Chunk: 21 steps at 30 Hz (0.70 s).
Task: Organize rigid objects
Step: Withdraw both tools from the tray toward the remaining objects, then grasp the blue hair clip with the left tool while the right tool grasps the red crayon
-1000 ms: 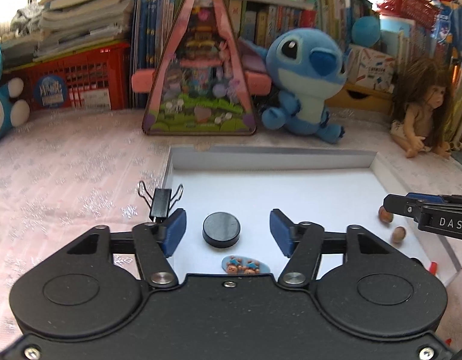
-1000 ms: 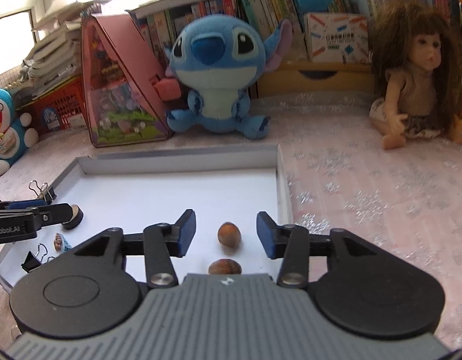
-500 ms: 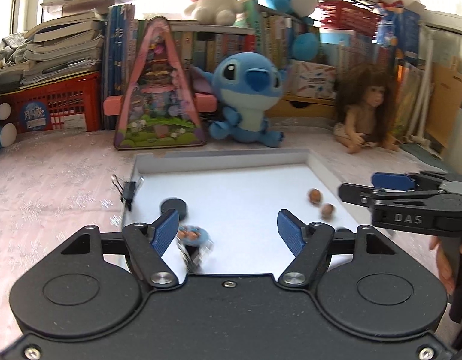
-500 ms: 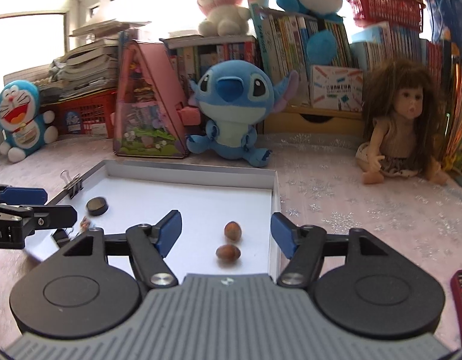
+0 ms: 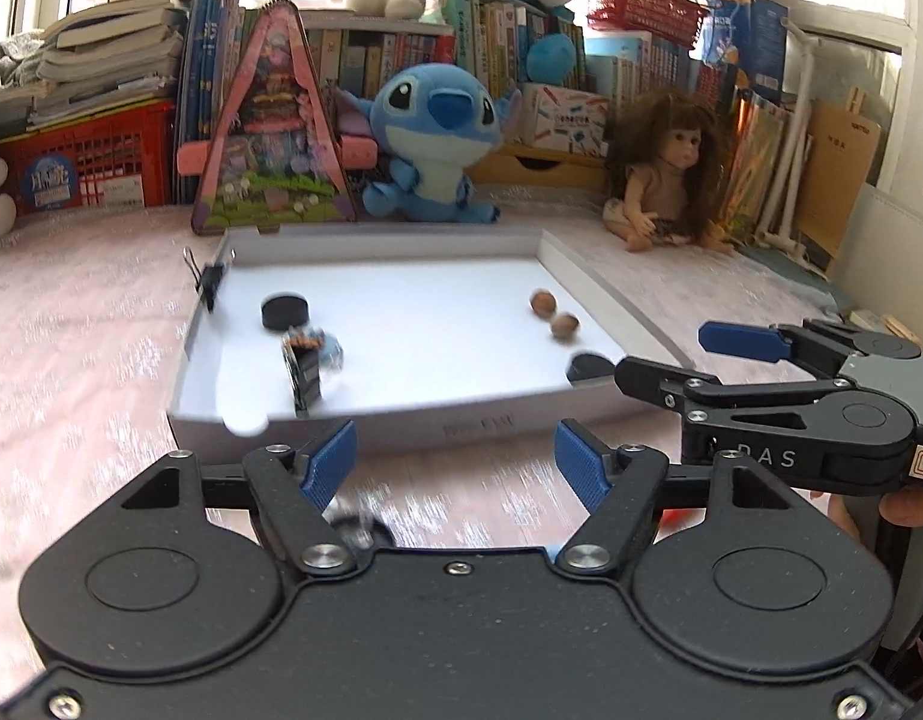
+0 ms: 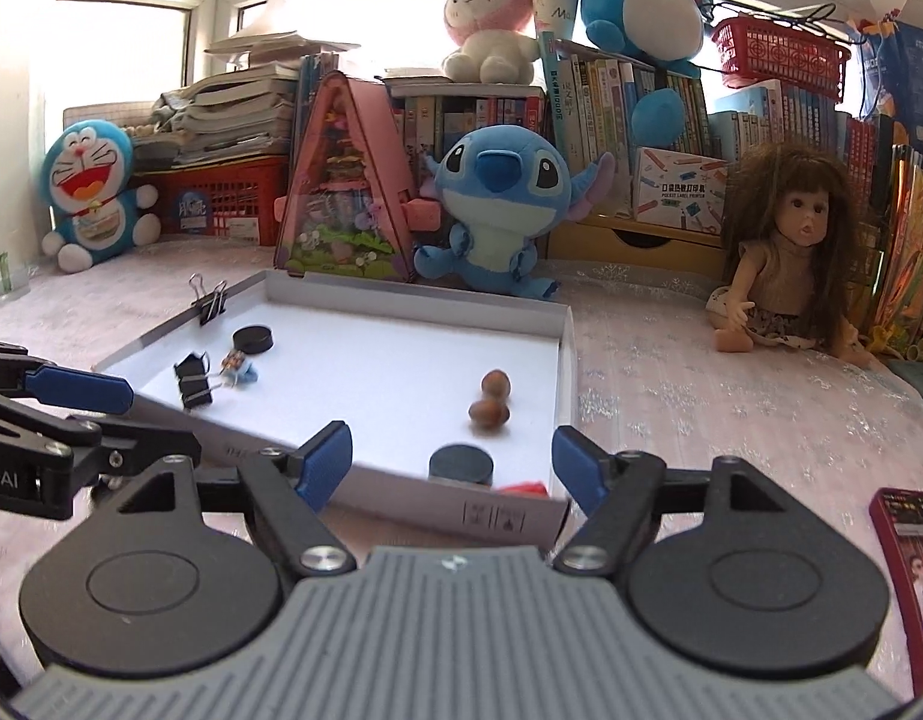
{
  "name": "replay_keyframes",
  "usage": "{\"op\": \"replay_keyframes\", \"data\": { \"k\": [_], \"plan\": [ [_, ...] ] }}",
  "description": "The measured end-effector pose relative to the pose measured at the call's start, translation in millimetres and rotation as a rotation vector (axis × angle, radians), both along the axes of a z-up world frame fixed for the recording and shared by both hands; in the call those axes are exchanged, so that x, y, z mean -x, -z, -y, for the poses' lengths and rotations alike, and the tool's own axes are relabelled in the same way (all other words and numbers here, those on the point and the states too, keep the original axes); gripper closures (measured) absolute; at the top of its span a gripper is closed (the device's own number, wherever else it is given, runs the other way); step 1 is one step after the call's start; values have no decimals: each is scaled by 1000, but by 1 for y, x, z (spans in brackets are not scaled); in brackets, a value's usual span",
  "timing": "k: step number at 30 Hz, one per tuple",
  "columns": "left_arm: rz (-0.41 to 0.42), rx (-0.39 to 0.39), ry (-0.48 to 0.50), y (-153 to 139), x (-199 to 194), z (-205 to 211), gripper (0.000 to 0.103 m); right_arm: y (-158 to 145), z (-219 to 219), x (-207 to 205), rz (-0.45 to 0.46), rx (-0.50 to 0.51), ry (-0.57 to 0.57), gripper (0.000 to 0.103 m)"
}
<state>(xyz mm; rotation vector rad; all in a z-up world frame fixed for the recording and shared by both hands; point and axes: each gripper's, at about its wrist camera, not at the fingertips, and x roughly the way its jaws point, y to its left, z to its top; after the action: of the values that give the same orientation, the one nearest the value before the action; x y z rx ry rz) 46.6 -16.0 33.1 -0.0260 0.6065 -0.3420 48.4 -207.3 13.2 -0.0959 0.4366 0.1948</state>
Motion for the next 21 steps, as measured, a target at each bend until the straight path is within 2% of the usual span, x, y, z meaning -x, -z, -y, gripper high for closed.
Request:
{"op": "replay_keyframes", "data": {
  "k": [4, 6, 8, 11, 16, 21],
  "plan": [
    [-5, -5, 10, 7, 14, 4, 36, 6, 0, 14, 3, 12, 3, 20],
    [-8, -11, 21, 11, 20, 7, 40, 10, 1, 20, 0, 15, 6, 20],
    [-13, -15, 34, 15, 25, 10, 51, 14, 3, 25, -2, 17, 13, 20],
    [-23, -17, 50, 19, 30, 15, 55, 19, 5, 33, -8, 12, 24, 20],
    [-37, -8, 57, 25, 35, 20, 59, 26, 6, 43, -9, 10, 35, 20],
    [-29, -43, 41, 30, 36, 26, 60, 30, 3, 50, 0, 30, 28, 20]
  ]
}}
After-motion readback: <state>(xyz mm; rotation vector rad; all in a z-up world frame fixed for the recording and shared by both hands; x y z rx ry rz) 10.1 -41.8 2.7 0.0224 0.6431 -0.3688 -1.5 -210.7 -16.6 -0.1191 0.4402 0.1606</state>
